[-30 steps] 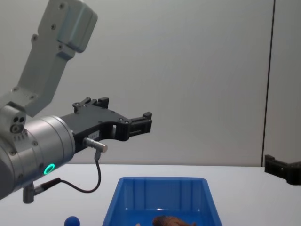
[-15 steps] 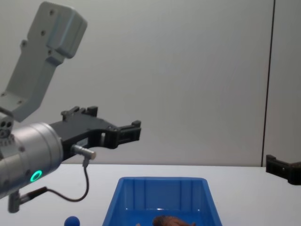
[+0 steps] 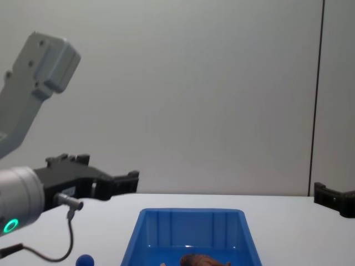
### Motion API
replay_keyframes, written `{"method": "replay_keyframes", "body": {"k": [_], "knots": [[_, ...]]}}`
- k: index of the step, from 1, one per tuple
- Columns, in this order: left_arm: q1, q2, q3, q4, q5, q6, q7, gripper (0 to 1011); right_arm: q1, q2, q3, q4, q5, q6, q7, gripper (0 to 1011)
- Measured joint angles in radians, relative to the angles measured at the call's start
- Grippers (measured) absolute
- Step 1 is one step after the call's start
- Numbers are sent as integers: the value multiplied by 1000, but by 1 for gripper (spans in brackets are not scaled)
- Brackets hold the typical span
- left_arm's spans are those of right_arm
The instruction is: Pick up the two dolls from the table and place them into the box.
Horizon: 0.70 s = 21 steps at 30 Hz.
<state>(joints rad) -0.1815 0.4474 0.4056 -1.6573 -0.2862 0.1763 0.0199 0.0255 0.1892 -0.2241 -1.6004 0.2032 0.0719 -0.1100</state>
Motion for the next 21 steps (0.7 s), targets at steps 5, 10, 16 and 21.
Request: {"method": "replay_keyframes", "body": {"k": [5,10,16,21], "knots": [[-3,7,-11,23,-15,29,-18,1002,0,0,0,0,0,0,0,1001],[-13,10,-21,56,-29,52,-42,1002,0,0,0,0,0,0,0,1001],[-30,9,-32,106,-41,77,-76,1002,0,0,0,0,0,0,0,1001],[-48,5,-39,150,-43,98,-108,1002,0,0,0,0,0,0,0,1001]]}}
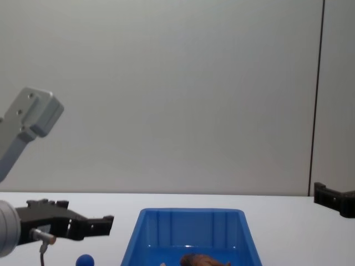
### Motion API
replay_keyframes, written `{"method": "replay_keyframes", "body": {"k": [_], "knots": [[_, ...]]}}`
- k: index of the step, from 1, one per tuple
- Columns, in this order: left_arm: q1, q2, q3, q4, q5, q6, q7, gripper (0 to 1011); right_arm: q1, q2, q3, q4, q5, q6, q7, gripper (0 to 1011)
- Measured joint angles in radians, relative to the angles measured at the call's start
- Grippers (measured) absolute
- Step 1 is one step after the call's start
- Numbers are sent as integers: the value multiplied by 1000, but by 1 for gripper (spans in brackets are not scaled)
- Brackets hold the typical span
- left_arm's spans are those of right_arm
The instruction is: Pick up the two dolls from the table and place them into the box.
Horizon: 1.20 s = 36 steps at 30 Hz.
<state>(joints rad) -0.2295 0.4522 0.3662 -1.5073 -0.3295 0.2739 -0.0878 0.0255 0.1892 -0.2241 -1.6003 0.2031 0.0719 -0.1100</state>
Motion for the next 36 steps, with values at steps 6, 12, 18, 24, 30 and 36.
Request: {"method": "replay_keyframes", "body": {"k": [6,12,18,24,30,36], "knots": [[-24,-8,-5,52,2,20,-37,1002,0,0,0,0,0,0,0,1001],[-46,-16,-8,99,12,39,-69,1002,0,0,0,0,0,0,0,1001],[-67,-26,-9,138,23,57,-97,1002,0,0,0,0,0,0,0,1001],[-88,-35,-9,174,32,74,-125,1002,0,0,0,0,0,0,0,1001],[-102,-42,-9,200,38,85,-146,1002,0,0,0,0,0,0,0,1001],[-115,-50,-7,223,42,100,-166,1002,0,0,0,0,0,0,0,1001]]}}
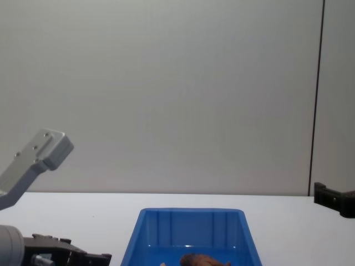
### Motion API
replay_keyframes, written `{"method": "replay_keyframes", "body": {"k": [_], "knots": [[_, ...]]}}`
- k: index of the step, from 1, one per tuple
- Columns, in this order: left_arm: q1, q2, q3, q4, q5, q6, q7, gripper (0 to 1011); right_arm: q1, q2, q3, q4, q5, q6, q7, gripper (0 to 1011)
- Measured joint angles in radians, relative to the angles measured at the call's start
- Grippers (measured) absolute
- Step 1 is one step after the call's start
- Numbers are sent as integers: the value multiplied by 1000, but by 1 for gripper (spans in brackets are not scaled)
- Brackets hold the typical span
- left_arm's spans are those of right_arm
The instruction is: Pick up the two dolls from the table and place them into the box.
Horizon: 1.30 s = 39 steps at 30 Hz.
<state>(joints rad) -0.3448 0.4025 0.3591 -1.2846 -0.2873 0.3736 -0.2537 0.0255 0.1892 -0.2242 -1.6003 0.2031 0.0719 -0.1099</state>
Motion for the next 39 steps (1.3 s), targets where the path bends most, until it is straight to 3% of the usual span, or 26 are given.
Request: {"method": "replay_keyframes", "body": {"k": [3,11,27,39], "knots": [[-5,-3,1,9,0,8,-7,997,0,0,0,0,0,0,0,1001],[-7,-6,1,18,-1,25,-13,809,0,0,0,0,0,0,0,1001],[16,-1,0,-3,-20,36,9,304,0,0,0,0,0,0,0,1001],[27,1,-2,-18,-24,-4,18,224,0,0,0,0,0,0,0,1001]]}}
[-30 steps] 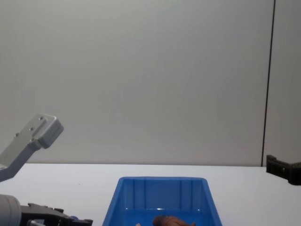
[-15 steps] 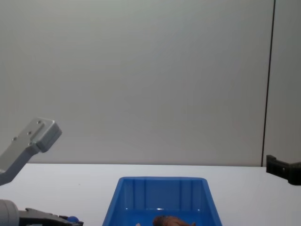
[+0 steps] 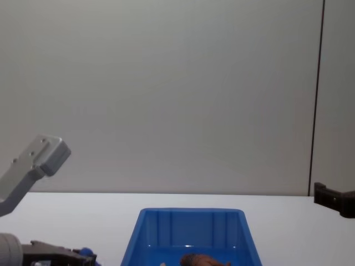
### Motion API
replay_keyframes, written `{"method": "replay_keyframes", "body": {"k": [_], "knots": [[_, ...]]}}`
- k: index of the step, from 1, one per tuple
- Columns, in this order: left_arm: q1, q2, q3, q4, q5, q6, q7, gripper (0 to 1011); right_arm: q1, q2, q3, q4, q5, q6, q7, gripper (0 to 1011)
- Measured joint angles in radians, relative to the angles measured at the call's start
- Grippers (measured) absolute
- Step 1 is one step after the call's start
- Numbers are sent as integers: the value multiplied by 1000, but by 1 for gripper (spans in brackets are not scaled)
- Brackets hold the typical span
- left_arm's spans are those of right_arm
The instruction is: Pick up the two dolls from the table and place them into the box.
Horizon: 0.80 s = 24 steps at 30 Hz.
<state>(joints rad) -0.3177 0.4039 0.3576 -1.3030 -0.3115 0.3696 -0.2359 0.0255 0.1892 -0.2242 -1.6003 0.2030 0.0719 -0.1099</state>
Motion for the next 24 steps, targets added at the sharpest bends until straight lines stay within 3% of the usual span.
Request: {"method": "replay_keyframes", "body": {"k": [12,24], "knots": [[-2,6,-5,-58,29,-75,-22,157,0,0,0,0,0,0,0,1001],[-38,1,-8,-128,76,-146,-115,86,0,0,0,0,0,0,0,1001]]}}
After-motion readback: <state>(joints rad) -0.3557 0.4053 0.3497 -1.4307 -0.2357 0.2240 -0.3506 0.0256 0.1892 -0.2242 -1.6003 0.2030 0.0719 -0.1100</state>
